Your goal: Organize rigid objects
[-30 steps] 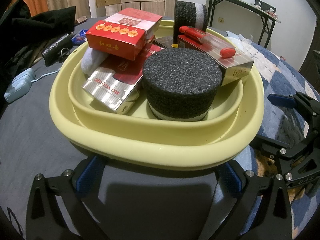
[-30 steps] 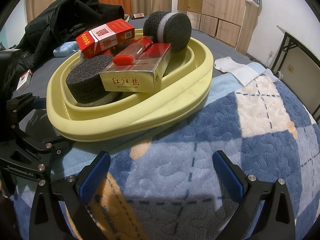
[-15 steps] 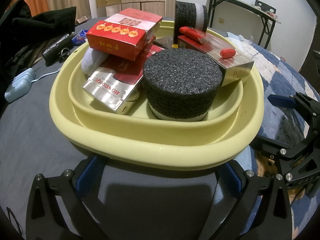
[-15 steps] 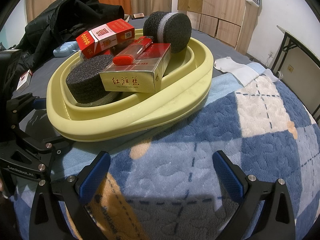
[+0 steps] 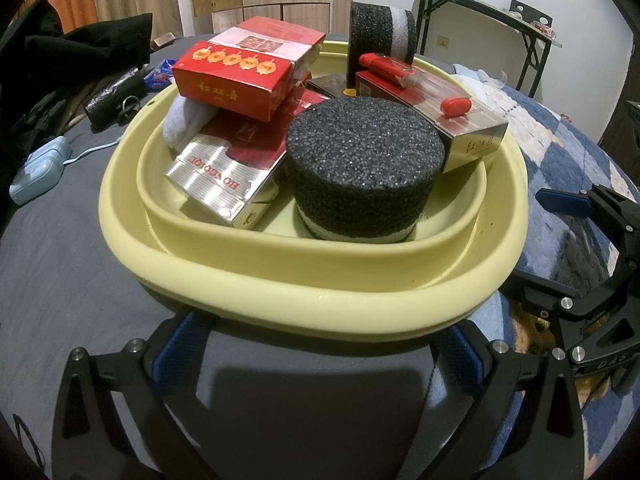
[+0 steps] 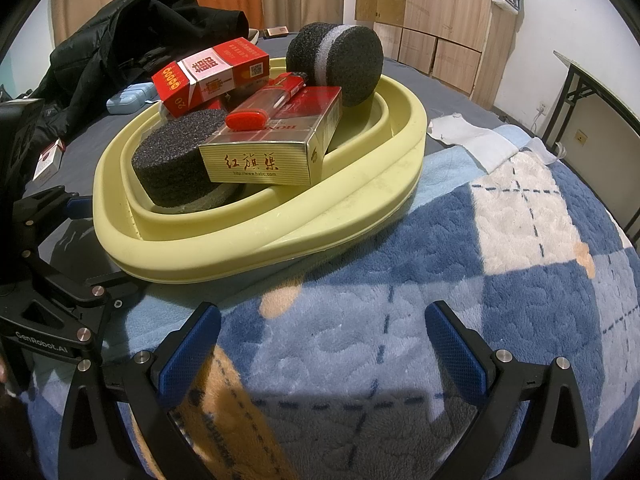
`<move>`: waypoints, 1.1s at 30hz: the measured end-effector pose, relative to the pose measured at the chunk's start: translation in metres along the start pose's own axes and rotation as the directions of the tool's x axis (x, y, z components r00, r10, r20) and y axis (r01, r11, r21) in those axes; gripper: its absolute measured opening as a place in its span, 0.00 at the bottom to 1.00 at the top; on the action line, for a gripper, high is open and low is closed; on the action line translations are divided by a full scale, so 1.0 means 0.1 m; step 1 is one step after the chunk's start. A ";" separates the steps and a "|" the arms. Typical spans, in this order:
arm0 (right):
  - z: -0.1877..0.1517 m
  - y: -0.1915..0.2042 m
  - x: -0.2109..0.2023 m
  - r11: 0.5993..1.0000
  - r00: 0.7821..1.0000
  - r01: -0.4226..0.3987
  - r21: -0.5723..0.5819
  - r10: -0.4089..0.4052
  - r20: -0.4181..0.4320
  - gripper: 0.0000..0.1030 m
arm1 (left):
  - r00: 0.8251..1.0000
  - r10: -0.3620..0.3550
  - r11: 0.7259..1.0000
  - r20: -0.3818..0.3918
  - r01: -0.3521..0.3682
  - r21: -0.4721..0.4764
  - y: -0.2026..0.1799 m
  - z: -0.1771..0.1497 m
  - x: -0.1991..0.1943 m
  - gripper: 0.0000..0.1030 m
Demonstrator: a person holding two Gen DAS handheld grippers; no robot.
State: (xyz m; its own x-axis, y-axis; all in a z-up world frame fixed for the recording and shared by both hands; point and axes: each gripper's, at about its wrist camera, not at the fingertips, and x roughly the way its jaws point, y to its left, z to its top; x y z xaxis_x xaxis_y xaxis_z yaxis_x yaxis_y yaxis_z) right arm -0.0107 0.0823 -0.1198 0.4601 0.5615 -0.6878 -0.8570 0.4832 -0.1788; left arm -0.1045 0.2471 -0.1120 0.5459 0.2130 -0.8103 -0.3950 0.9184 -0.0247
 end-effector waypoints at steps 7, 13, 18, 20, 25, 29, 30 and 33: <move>0.00 0.01 0.00 1.000 1.000 0.000 0.000 0.000 0.000 1.00 | 1.000 0.000 1.000 0.000 0.000 0.000 0.00 0.00 0.00 1.00; 0.00 0.01 0.00 1.000 1.000 0.000 0.000 0.000 0.000 1.00 | 1.000 -0.003 1.000 -0.002 0.003 -0.001 0.00 0.00 0.00 1.00; 0.00 0.01 0.00 1.000 1.000 0.000 0.000 0.000 0.000 1.00 | 1.000 0.000 1.000 -0.002 0.000 0.001 0.00 -0.01 0.01 1.00; 0.00 0.00 0.00 1.000 1.000 0.000 0.000 0.000 0.000 1.00 | 1.000 0.000 1.000 -0.002 0.000 0.000 0.01 -0.01 0.01 1.00; 0.00 0.00 0.00 1.000 1.000 0.000 0.000 0.000 0.000 1.00 | 1.000 0.002 1.000 -0.002 -0.002 0.002 0.00 -0.02 0.01 1.00; 0.00 0.00 0.00 1.000 1.000 0.000 0.000 0.000 0.000 1.00 | 1.000 0.002 1.000 -0.001 -0.002 0.002 -0.01 -0.02 0.01 1.00; 0.00 0.01 0.00 1.000 1.000 0.000 0.000 0.000 0.000 1.00 | 1.000 0.003 1.000 -0.001 -0.003 0.002 -0.01 -0.02 0.01 1.00; 0.00 0.00 0.00 1.000 1.000 0.000 0.000 0.000 0.000 1.00 | 1.000 0.002 1.000 -0.001 -0.002 0.002 -0.01 -0.02 0.01 1.00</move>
State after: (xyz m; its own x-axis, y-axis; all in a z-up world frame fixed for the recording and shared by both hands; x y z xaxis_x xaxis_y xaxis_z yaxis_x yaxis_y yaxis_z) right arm -0.0108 0.0824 -0.1199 0.4599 0.5615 -0.6879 -0.8572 0.4830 -0.1788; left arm -0.1051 0.2461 -0.1139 0.5440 0.2145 -0.8112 -0.3945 0.9187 -0.0216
